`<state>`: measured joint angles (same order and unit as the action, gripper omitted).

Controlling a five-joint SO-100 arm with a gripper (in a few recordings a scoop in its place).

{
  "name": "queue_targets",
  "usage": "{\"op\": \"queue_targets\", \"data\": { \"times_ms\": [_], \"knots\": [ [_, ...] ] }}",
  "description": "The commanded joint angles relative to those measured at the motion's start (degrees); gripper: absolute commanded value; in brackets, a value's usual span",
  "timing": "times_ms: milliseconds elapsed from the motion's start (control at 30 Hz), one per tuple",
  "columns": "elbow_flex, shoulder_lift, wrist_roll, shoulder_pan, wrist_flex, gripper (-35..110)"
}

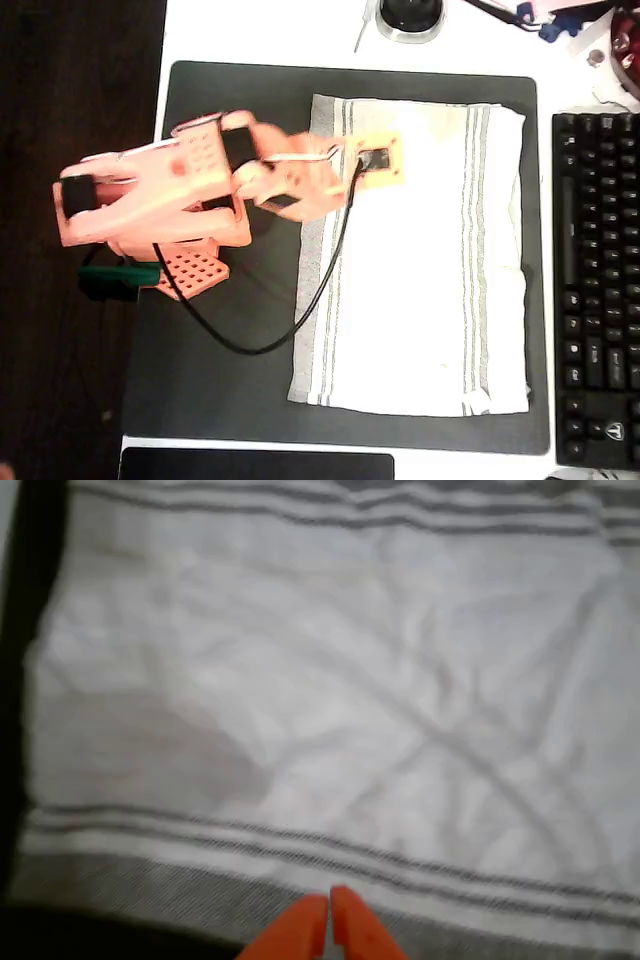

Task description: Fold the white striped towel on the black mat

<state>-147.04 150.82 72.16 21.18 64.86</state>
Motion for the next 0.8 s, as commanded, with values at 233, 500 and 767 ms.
{"op": "queue_targets", "data": {
  "times_ms": [233, 500, 767],
  "knots": [
    [34.8, -35.9, -11.5, 11.1, 2.3, 2],
    [59.6, -60.5, -15.6, 15.4, 9.4, 3],
    [75.1, -79.0, -16.4, 15.6, 11.8, 10]
  ]
}}
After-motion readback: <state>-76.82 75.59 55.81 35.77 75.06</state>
